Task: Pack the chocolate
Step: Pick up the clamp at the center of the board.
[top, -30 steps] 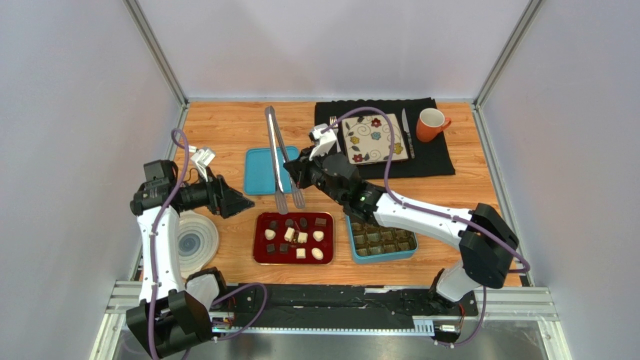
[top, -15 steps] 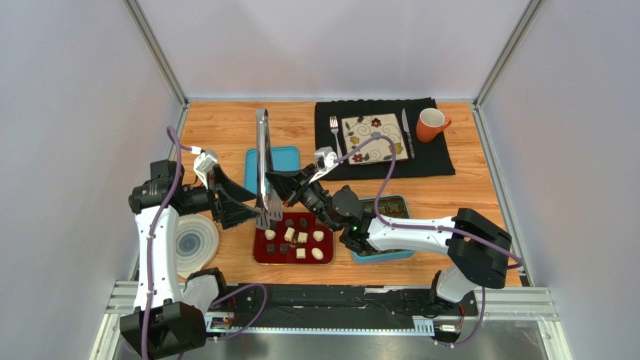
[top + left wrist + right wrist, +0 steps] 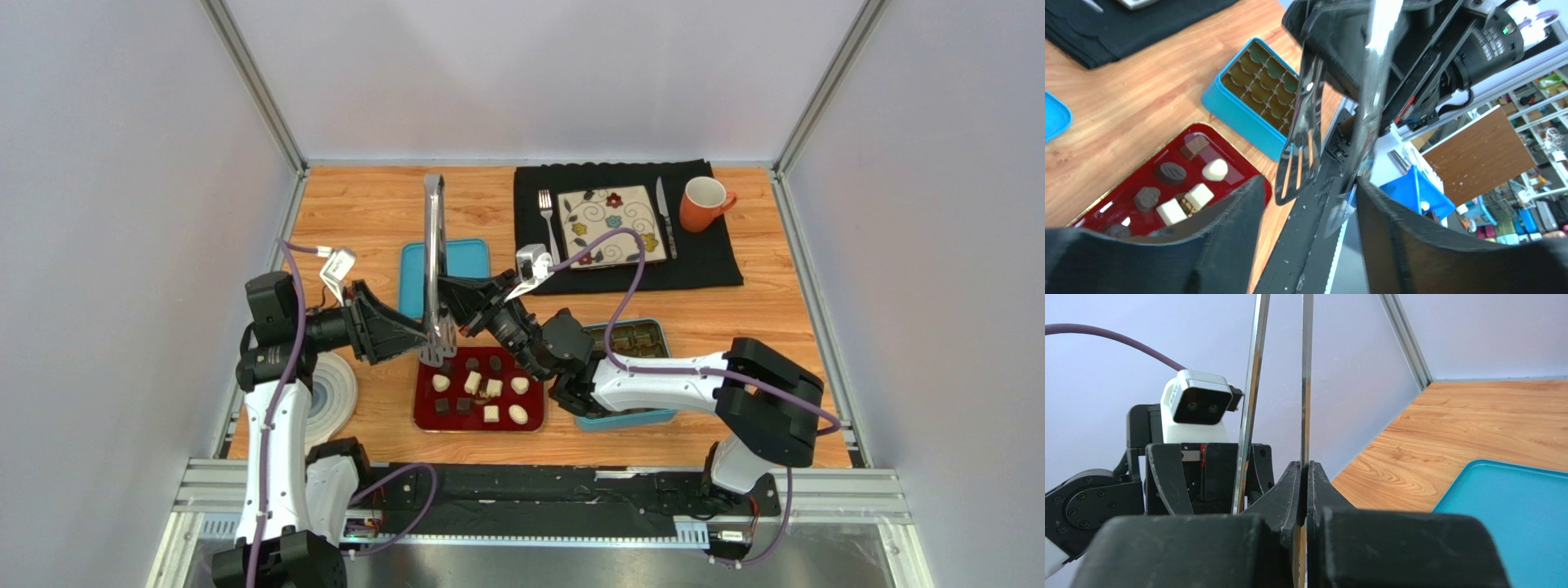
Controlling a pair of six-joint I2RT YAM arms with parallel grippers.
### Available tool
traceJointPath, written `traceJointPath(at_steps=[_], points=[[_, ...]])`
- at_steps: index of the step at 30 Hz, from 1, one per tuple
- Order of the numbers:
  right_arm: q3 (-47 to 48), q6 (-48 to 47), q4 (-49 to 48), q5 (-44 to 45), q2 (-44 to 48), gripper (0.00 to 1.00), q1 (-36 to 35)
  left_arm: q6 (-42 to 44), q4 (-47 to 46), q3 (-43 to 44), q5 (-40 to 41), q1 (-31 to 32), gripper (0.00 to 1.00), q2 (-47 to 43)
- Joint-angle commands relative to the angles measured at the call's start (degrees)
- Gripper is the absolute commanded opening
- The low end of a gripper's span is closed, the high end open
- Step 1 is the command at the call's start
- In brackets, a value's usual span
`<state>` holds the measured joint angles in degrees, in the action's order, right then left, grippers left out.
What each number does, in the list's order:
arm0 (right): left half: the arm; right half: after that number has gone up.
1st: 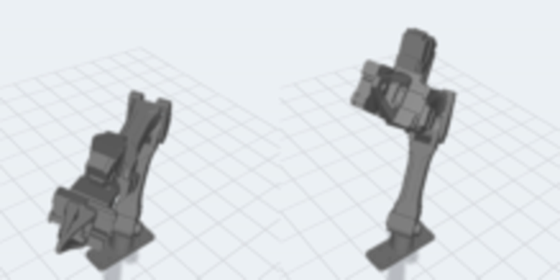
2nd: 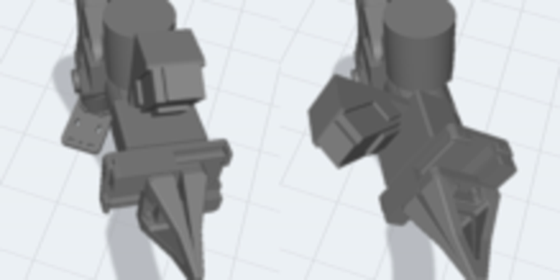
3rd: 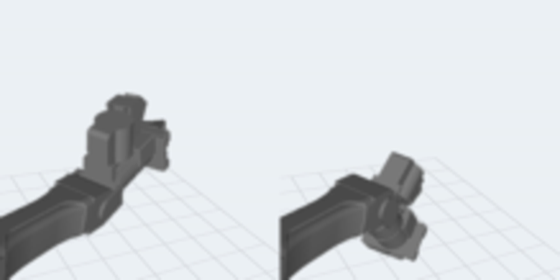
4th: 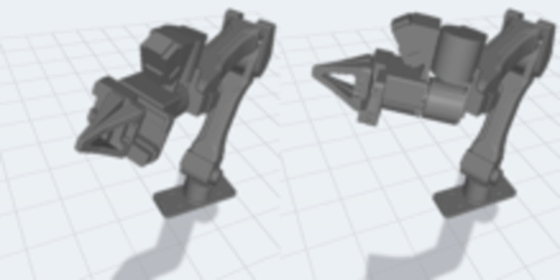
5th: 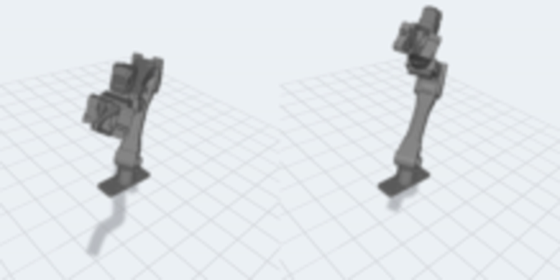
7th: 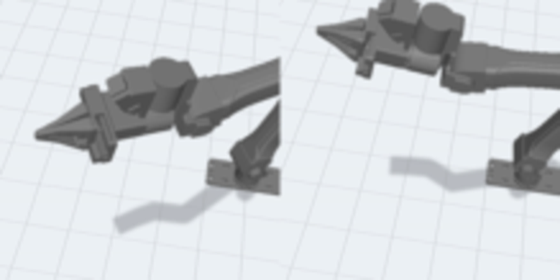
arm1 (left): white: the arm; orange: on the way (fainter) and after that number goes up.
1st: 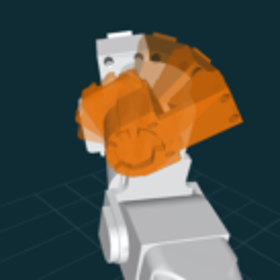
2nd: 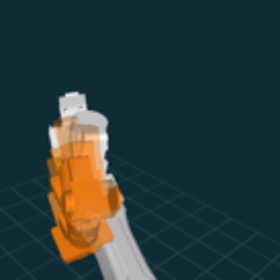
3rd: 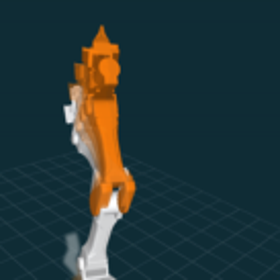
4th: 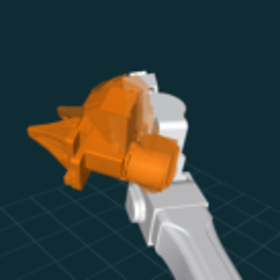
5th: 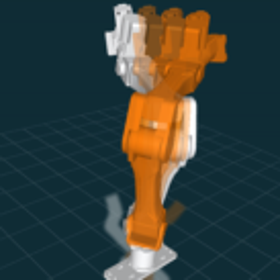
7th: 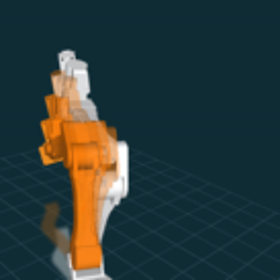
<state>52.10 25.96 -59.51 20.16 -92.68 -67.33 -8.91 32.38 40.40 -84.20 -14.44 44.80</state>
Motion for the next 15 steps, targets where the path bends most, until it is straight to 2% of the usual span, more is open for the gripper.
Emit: traceJointPath(at_steps=[1,3,7,10,13,14,15], points=[[2.3,-2.9,-4.3,2.2,-0.9,0.0,-0.3,-11.5,-13.8,0.8,-17.0,0.5,0.6,-0.1],[2.4,-4.1,-3.7,2.4,-1.1,0.0,-0.3,-12.0,-14.5,1.7,-17.0,0.5,0.54,0.1],[2.1,-5.8,-3.4,3.4,-1.0,0.0,0.0,-18.0,-20.5,2.5,-17.0,0.4,0.53,-0.1],[2.2,-5.8,-3.4,3.4,-1.2,0.0,0.4,-17.9,-20.6,2.8,-17.0,0.5,0.5,0.0],[2.5,-5.8,-3.5,3.4,-1.6,0.0,0.4,-18.1,-20.7,2.3,-17.0,0.5,0.33,-0.1],[2.8,-5.8,-3.4,3.3,-1.7,0.0,0.5,-18.2,-20.7,2.2,-17.0,0.5,0.21,-0.4],[2.8,-5.7,-3.4,3.5,-1.8,0.0,0.4,-18.3,-20.8,2.0,-17.0,0.5,0.19,-0.4]])
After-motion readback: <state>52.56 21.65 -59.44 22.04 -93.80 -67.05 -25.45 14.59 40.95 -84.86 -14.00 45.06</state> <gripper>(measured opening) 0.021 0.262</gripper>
